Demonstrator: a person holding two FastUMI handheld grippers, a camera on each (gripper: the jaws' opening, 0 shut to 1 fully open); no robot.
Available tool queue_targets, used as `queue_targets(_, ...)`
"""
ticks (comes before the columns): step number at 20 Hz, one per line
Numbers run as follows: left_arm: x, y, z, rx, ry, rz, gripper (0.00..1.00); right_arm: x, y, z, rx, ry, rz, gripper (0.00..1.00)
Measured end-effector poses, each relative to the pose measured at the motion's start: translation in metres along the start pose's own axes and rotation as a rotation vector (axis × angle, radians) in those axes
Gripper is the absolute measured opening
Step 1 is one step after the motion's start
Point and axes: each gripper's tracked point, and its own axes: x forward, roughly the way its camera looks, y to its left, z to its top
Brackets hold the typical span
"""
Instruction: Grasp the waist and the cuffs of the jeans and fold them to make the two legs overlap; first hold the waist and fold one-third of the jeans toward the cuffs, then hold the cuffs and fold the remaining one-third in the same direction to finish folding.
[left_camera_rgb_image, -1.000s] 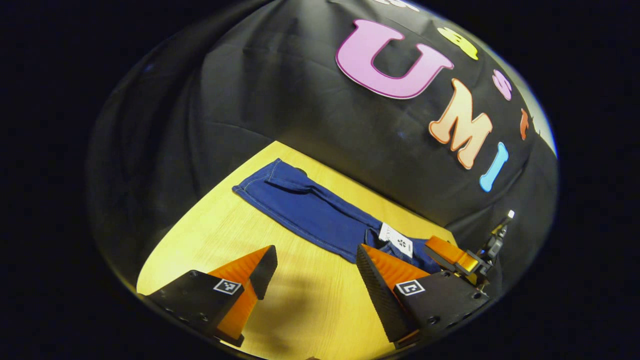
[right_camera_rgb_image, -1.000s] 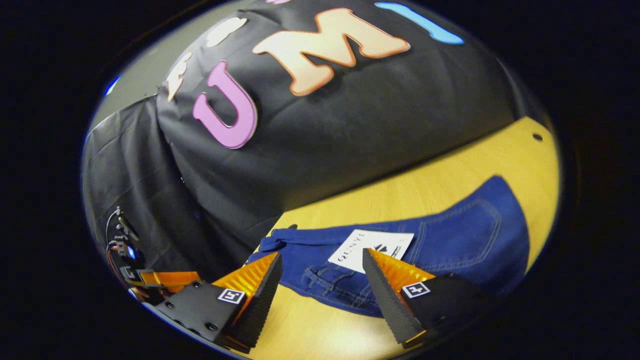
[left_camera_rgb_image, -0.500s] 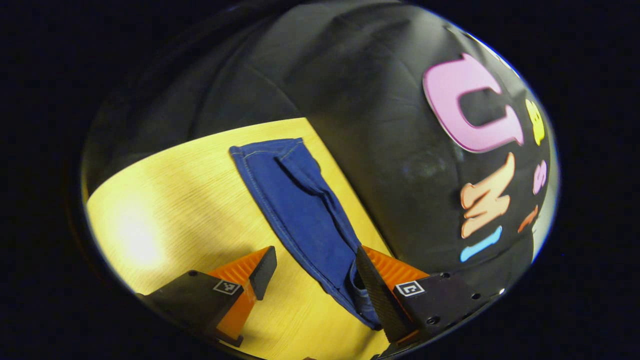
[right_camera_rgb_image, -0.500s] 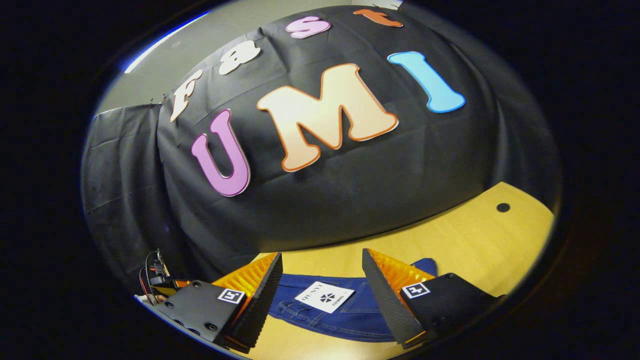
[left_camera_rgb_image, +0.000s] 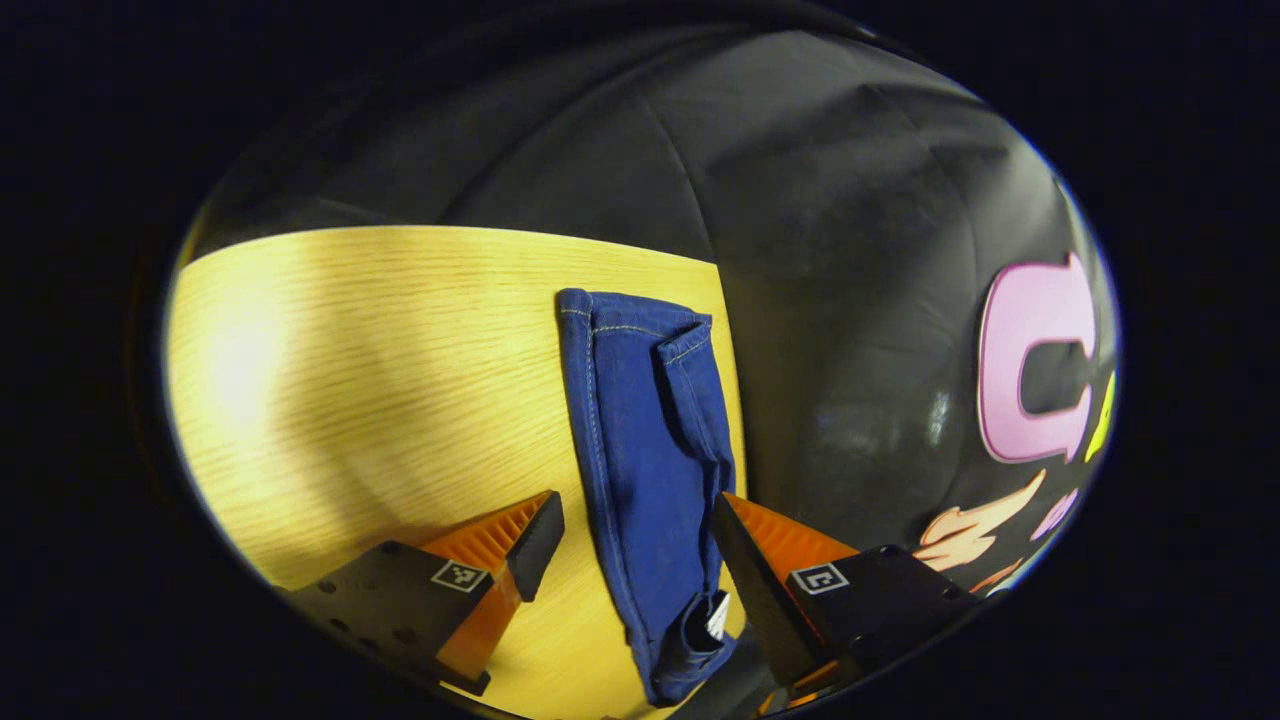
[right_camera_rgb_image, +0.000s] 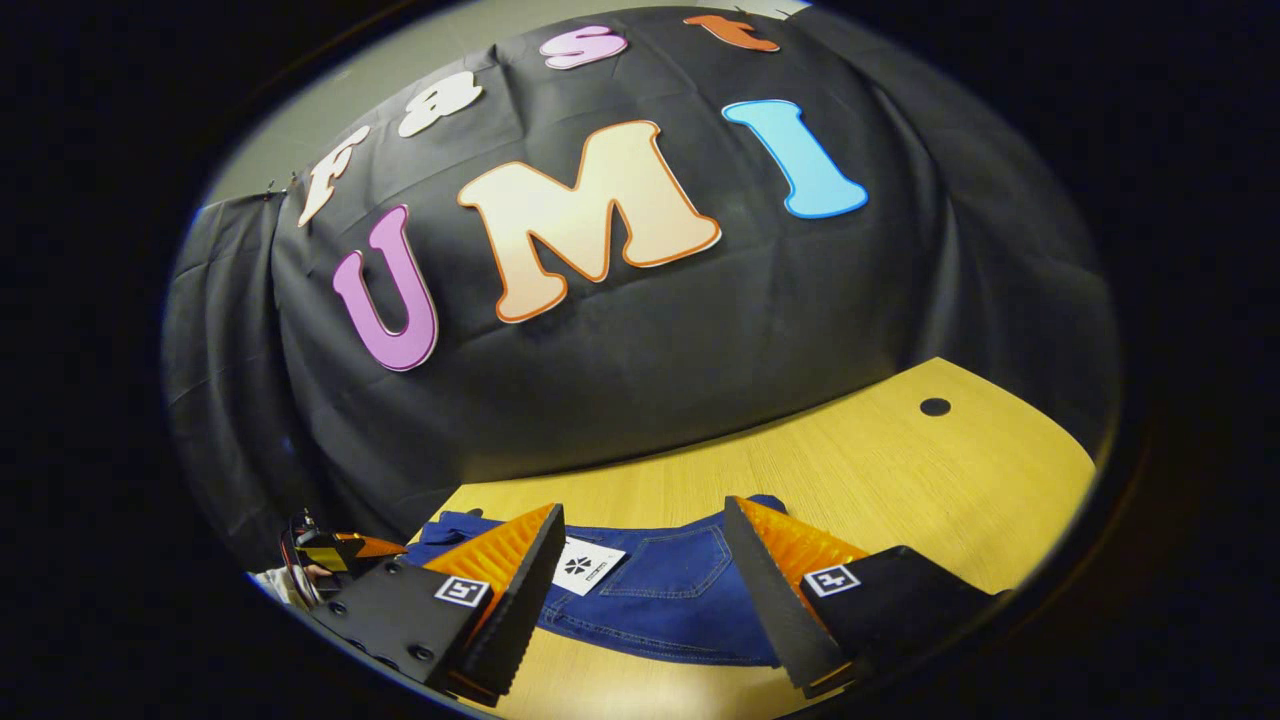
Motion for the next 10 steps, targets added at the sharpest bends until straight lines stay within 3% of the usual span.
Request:
queue_targets(4,0.014,0.009,0.004,-0.020,-0.003,0.042,0.92,0.000,-0.003,0.005,0.008,-0.009,-0.011,0.98)
queue_targets(5,0.018,0.013,0.002,-0.016,0.004,0.060,0.82,0.000,-0.006,0.004,0.005,-0.008,-0.016,0.98)
queue_targets(10,0.034,0.006,0.005,-0.016,0.020,0.094,0.80,0.002,-0.013,-0.004,-0.017,0.016,-0.029,0.98)
